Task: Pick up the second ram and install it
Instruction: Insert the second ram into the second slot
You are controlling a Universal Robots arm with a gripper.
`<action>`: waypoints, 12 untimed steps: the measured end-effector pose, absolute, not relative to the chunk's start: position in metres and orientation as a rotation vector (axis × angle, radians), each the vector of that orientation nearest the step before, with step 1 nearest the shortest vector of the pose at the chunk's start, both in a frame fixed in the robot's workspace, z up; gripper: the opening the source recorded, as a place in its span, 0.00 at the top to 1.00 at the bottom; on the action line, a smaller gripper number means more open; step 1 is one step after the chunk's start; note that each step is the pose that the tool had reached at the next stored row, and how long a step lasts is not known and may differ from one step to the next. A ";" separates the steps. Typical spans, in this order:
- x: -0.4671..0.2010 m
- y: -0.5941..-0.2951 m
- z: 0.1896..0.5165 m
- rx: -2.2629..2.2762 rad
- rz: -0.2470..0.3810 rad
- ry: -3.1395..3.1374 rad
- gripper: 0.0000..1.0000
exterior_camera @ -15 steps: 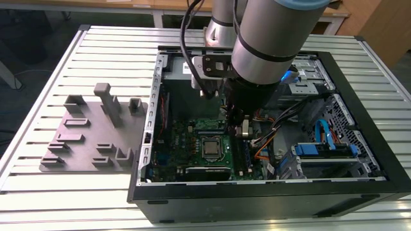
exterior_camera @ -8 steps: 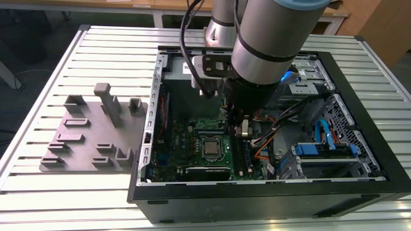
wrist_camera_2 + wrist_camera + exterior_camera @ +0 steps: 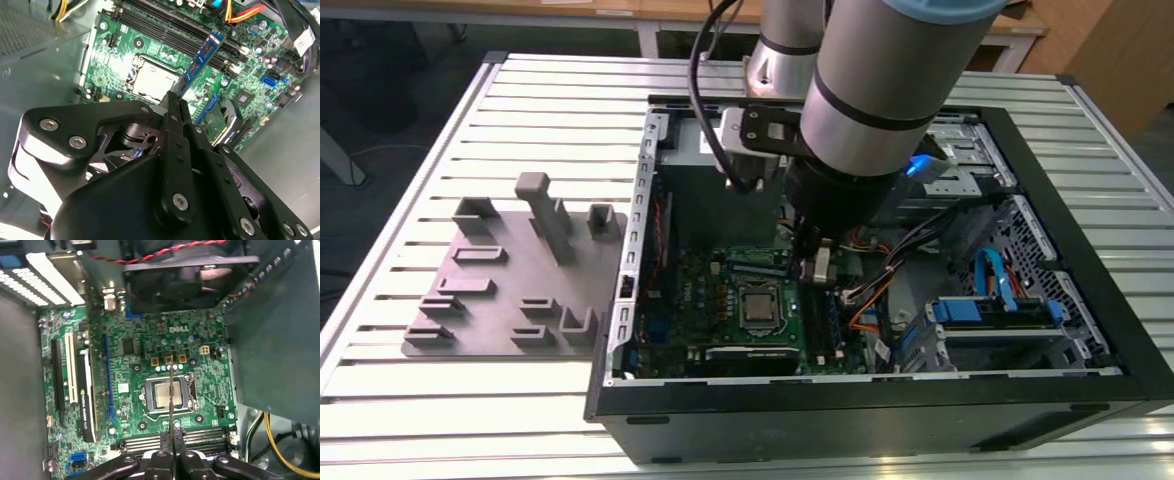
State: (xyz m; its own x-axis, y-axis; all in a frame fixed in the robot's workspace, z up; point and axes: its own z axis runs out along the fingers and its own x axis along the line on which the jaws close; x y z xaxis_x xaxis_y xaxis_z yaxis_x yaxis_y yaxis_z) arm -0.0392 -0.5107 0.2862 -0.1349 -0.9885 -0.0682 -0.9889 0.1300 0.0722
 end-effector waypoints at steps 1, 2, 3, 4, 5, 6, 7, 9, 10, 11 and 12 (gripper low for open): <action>-0.039 -0.511 0.286 -2.043 0.156 2.376 0.87; -0.039 -0.511 0.286 -2.024 0.156 2.391 0.87; -0.039 -0.511 0.286 -2.006 0.156 2.404 0.87; -0.039 -0.511 0.286 -1.990 0.156 2.417 0.87; -0.039 -0.511 0.286 -1.973 0.155 2.430 0.87; -0.039 -0.511 0.286 -1.957 0.155 2.443 0.87; -0.039 -0.511 0.286 -1.941 0.155 2.454 0.87; -0.039 -0.511 0.286 -1.913 0.155 2.474 0.87; -0.039 -0.511 0.286 -1.900 0.155 2.484 0.87; -0.039 -0.511 0.286 -1.885 0.155 2.495 0.87; -0.039 -0.511 0.286 -1.871 0.155 2.504 0.87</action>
State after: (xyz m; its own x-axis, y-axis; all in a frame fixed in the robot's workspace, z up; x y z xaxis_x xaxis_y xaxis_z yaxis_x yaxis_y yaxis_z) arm -0.0392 -0.5107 0.2857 -0.2851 -0.9561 -0.0682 -0.9572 0.2803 0.0722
